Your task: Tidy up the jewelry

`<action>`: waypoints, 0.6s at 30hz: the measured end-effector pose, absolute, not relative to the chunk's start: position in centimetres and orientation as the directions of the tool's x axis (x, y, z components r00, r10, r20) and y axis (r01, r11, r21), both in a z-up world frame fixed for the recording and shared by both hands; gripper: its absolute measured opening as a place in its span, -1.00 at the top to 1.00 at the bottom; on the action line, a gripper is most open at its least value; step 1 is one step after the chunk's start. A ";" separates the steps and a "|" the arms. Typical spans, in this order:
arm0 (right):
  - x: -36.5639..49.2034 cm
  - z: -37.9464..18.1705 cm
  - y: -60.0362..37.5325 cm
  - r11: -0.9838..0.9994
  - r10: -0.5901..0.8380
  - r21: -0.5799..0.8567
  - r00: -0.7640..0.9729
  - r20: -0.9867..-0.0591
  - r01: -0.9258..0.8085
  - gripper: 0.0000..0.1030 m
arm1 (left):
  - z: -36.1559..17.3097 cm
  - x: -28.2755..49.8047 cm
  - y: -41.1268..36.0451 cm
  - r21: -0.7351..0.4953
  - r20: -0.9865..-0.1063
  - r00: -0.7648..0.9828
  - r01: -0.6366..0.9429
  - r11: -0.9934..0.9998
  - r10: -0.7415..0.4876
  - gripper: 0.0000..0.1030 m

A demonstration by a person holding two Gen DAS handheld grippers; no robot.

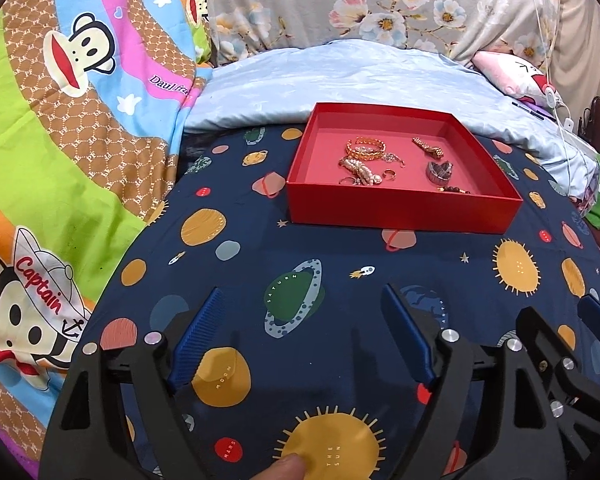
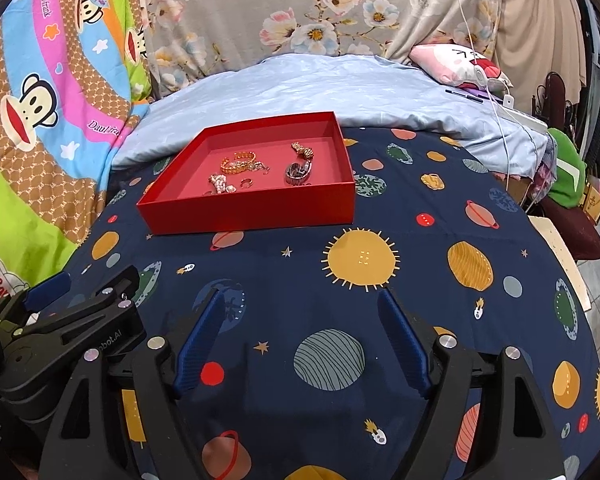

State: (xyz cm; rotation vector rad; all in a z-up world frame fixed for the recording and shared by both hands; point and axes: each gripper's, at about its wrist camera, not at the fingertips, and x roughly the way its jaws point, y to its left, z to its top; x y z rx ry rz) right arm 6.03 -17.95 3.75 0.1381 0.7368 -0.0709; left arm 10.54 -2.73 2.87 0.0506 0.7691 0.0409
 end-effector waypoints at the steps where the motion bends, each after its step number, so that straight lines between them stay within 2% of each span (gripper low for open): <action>1: 6.0 3.8 -18.0 0.988 -0.016 0.103 0.740 -0.672 0.115 -0.51 | 2.9 10.5 -2.8 0.065 -0.694 0.718 -0.018 0.998 0.058 -0.52; 18: 5.8 3.6 -18.4 0.986 -0.014 0.115 0.738 -0.674 0.123 -0.51 | 2.8 10.4 -2.8 0.067 -0.700 0.711 -0.026 0.997 0.066 -0.52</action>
